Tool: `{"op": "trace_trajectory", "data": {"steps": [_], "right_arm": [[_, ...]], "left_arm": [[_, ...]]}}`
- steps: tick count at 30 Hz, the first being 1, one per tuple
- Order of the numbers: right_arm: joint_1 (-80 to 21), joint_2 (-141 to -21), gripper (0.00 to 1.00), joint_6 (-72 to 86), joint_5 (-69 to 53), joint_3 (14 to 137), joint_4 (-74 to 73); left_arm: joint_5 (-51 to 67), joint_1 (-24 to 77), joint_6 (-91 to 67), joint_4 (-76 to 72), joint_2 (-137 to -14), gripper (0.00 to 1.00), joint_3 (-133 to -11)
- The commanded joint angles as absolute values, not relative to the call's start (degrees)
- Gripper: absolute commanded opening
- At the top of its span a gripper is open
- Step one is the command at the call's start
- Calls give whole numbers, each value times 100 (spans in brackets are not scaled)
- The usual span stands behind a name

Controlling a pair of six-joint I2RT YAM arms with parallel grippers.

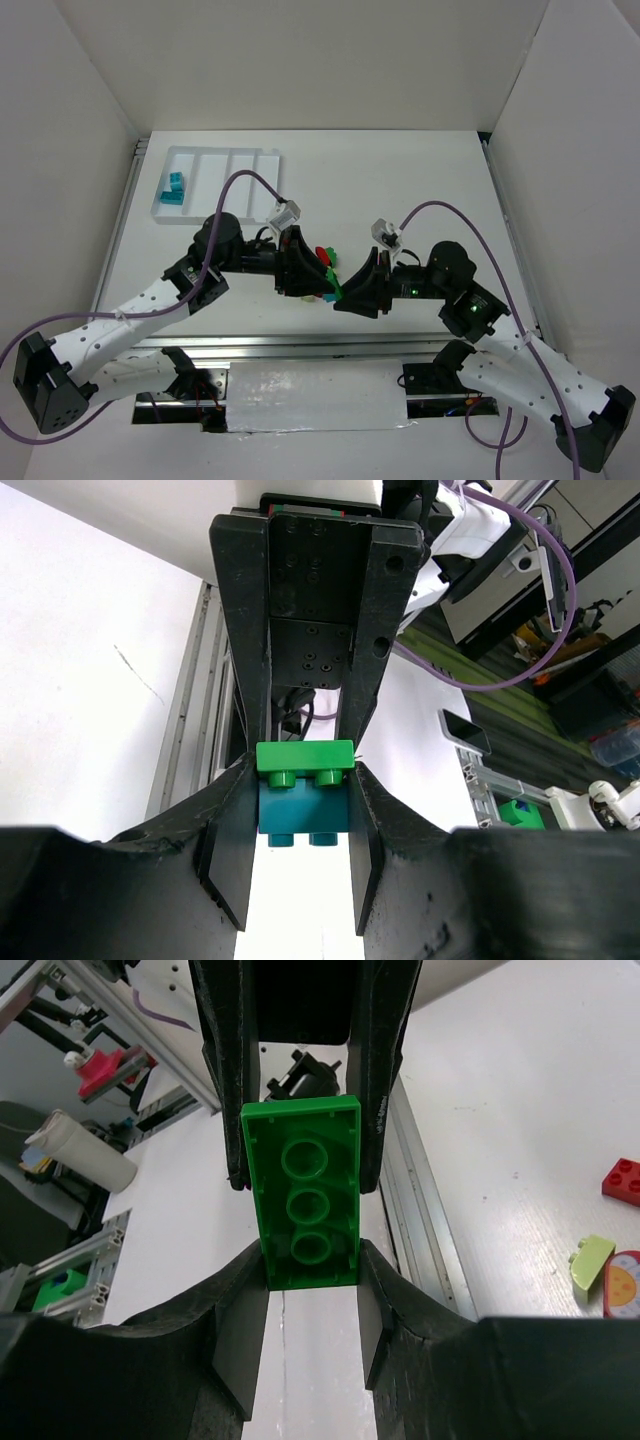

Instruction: Sort the legos into containers by color

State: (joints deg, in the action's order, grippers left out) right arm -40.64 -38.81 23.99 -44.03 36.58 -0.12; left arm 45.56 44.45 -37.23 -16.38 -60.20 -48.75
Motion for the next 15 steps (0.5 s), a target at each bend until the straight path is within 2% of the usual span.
{"op": "trace_trajectory", "data": {"steps": [1,7,15], "right_arm": [[-4043,-3666,0,2470,-3631,3595,369],[-4008,-3340,0,2364,-3585,3489,369],[-4008,-3717,0,2654,-4043,3445,870]], "left_arm": [[4763,4456,-3288,-1407,-6012,0,-5150],[4966,4377,-3085,-1213,-5810,0,-5186],[5027,4359,-3392,-1696,-5967,0,-5054]]}}
